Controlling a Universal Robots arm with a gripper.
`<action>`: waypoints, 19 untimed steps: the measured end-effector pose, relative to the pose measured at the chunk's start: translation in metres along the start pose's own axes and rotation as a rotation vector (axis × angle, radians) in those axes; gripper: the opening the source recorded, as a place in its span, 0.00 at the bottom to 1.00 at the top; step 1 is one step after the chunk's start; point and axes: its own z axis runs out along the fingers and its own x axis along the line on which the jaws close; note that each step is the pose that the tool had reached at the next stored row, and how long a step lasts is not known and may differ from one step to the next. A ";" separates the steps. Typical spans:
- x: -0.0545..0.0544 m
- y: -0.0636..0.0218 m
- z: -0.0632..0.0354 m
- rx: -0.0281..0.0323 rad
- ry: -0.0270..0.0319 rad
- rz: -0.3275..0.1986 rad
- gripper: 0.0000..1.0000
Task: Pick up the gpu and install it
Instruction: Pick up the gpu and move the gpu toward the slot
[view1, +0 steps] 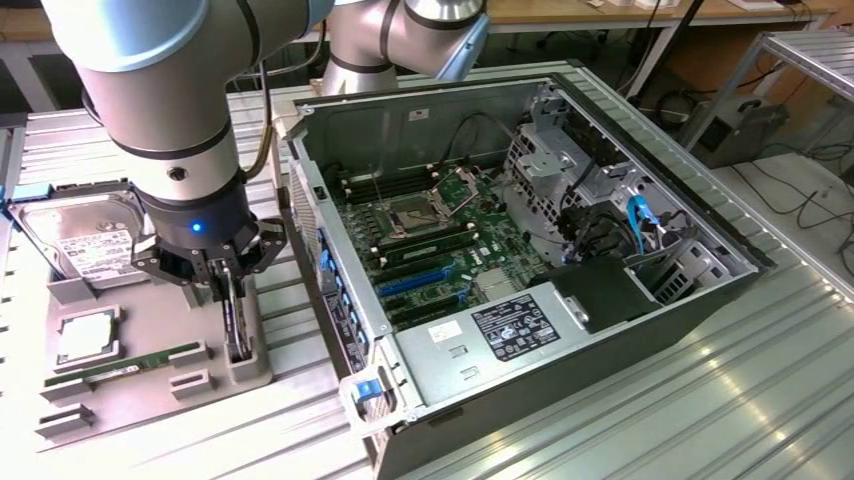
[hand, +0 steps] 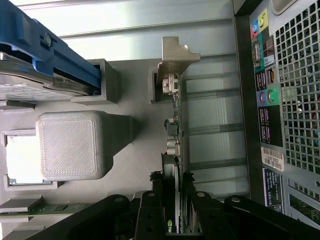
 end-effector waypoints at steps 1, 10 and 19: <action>0.000 0.0000 0.0000 0.0000 0.0000 0.000 0.26; 0.000 0.0006 -0.0145 -0.0011 0.0043 -0.095 0.26; -0.002 -0.0010 -0.0675 -0.0175 0.0051 -0.095 0.26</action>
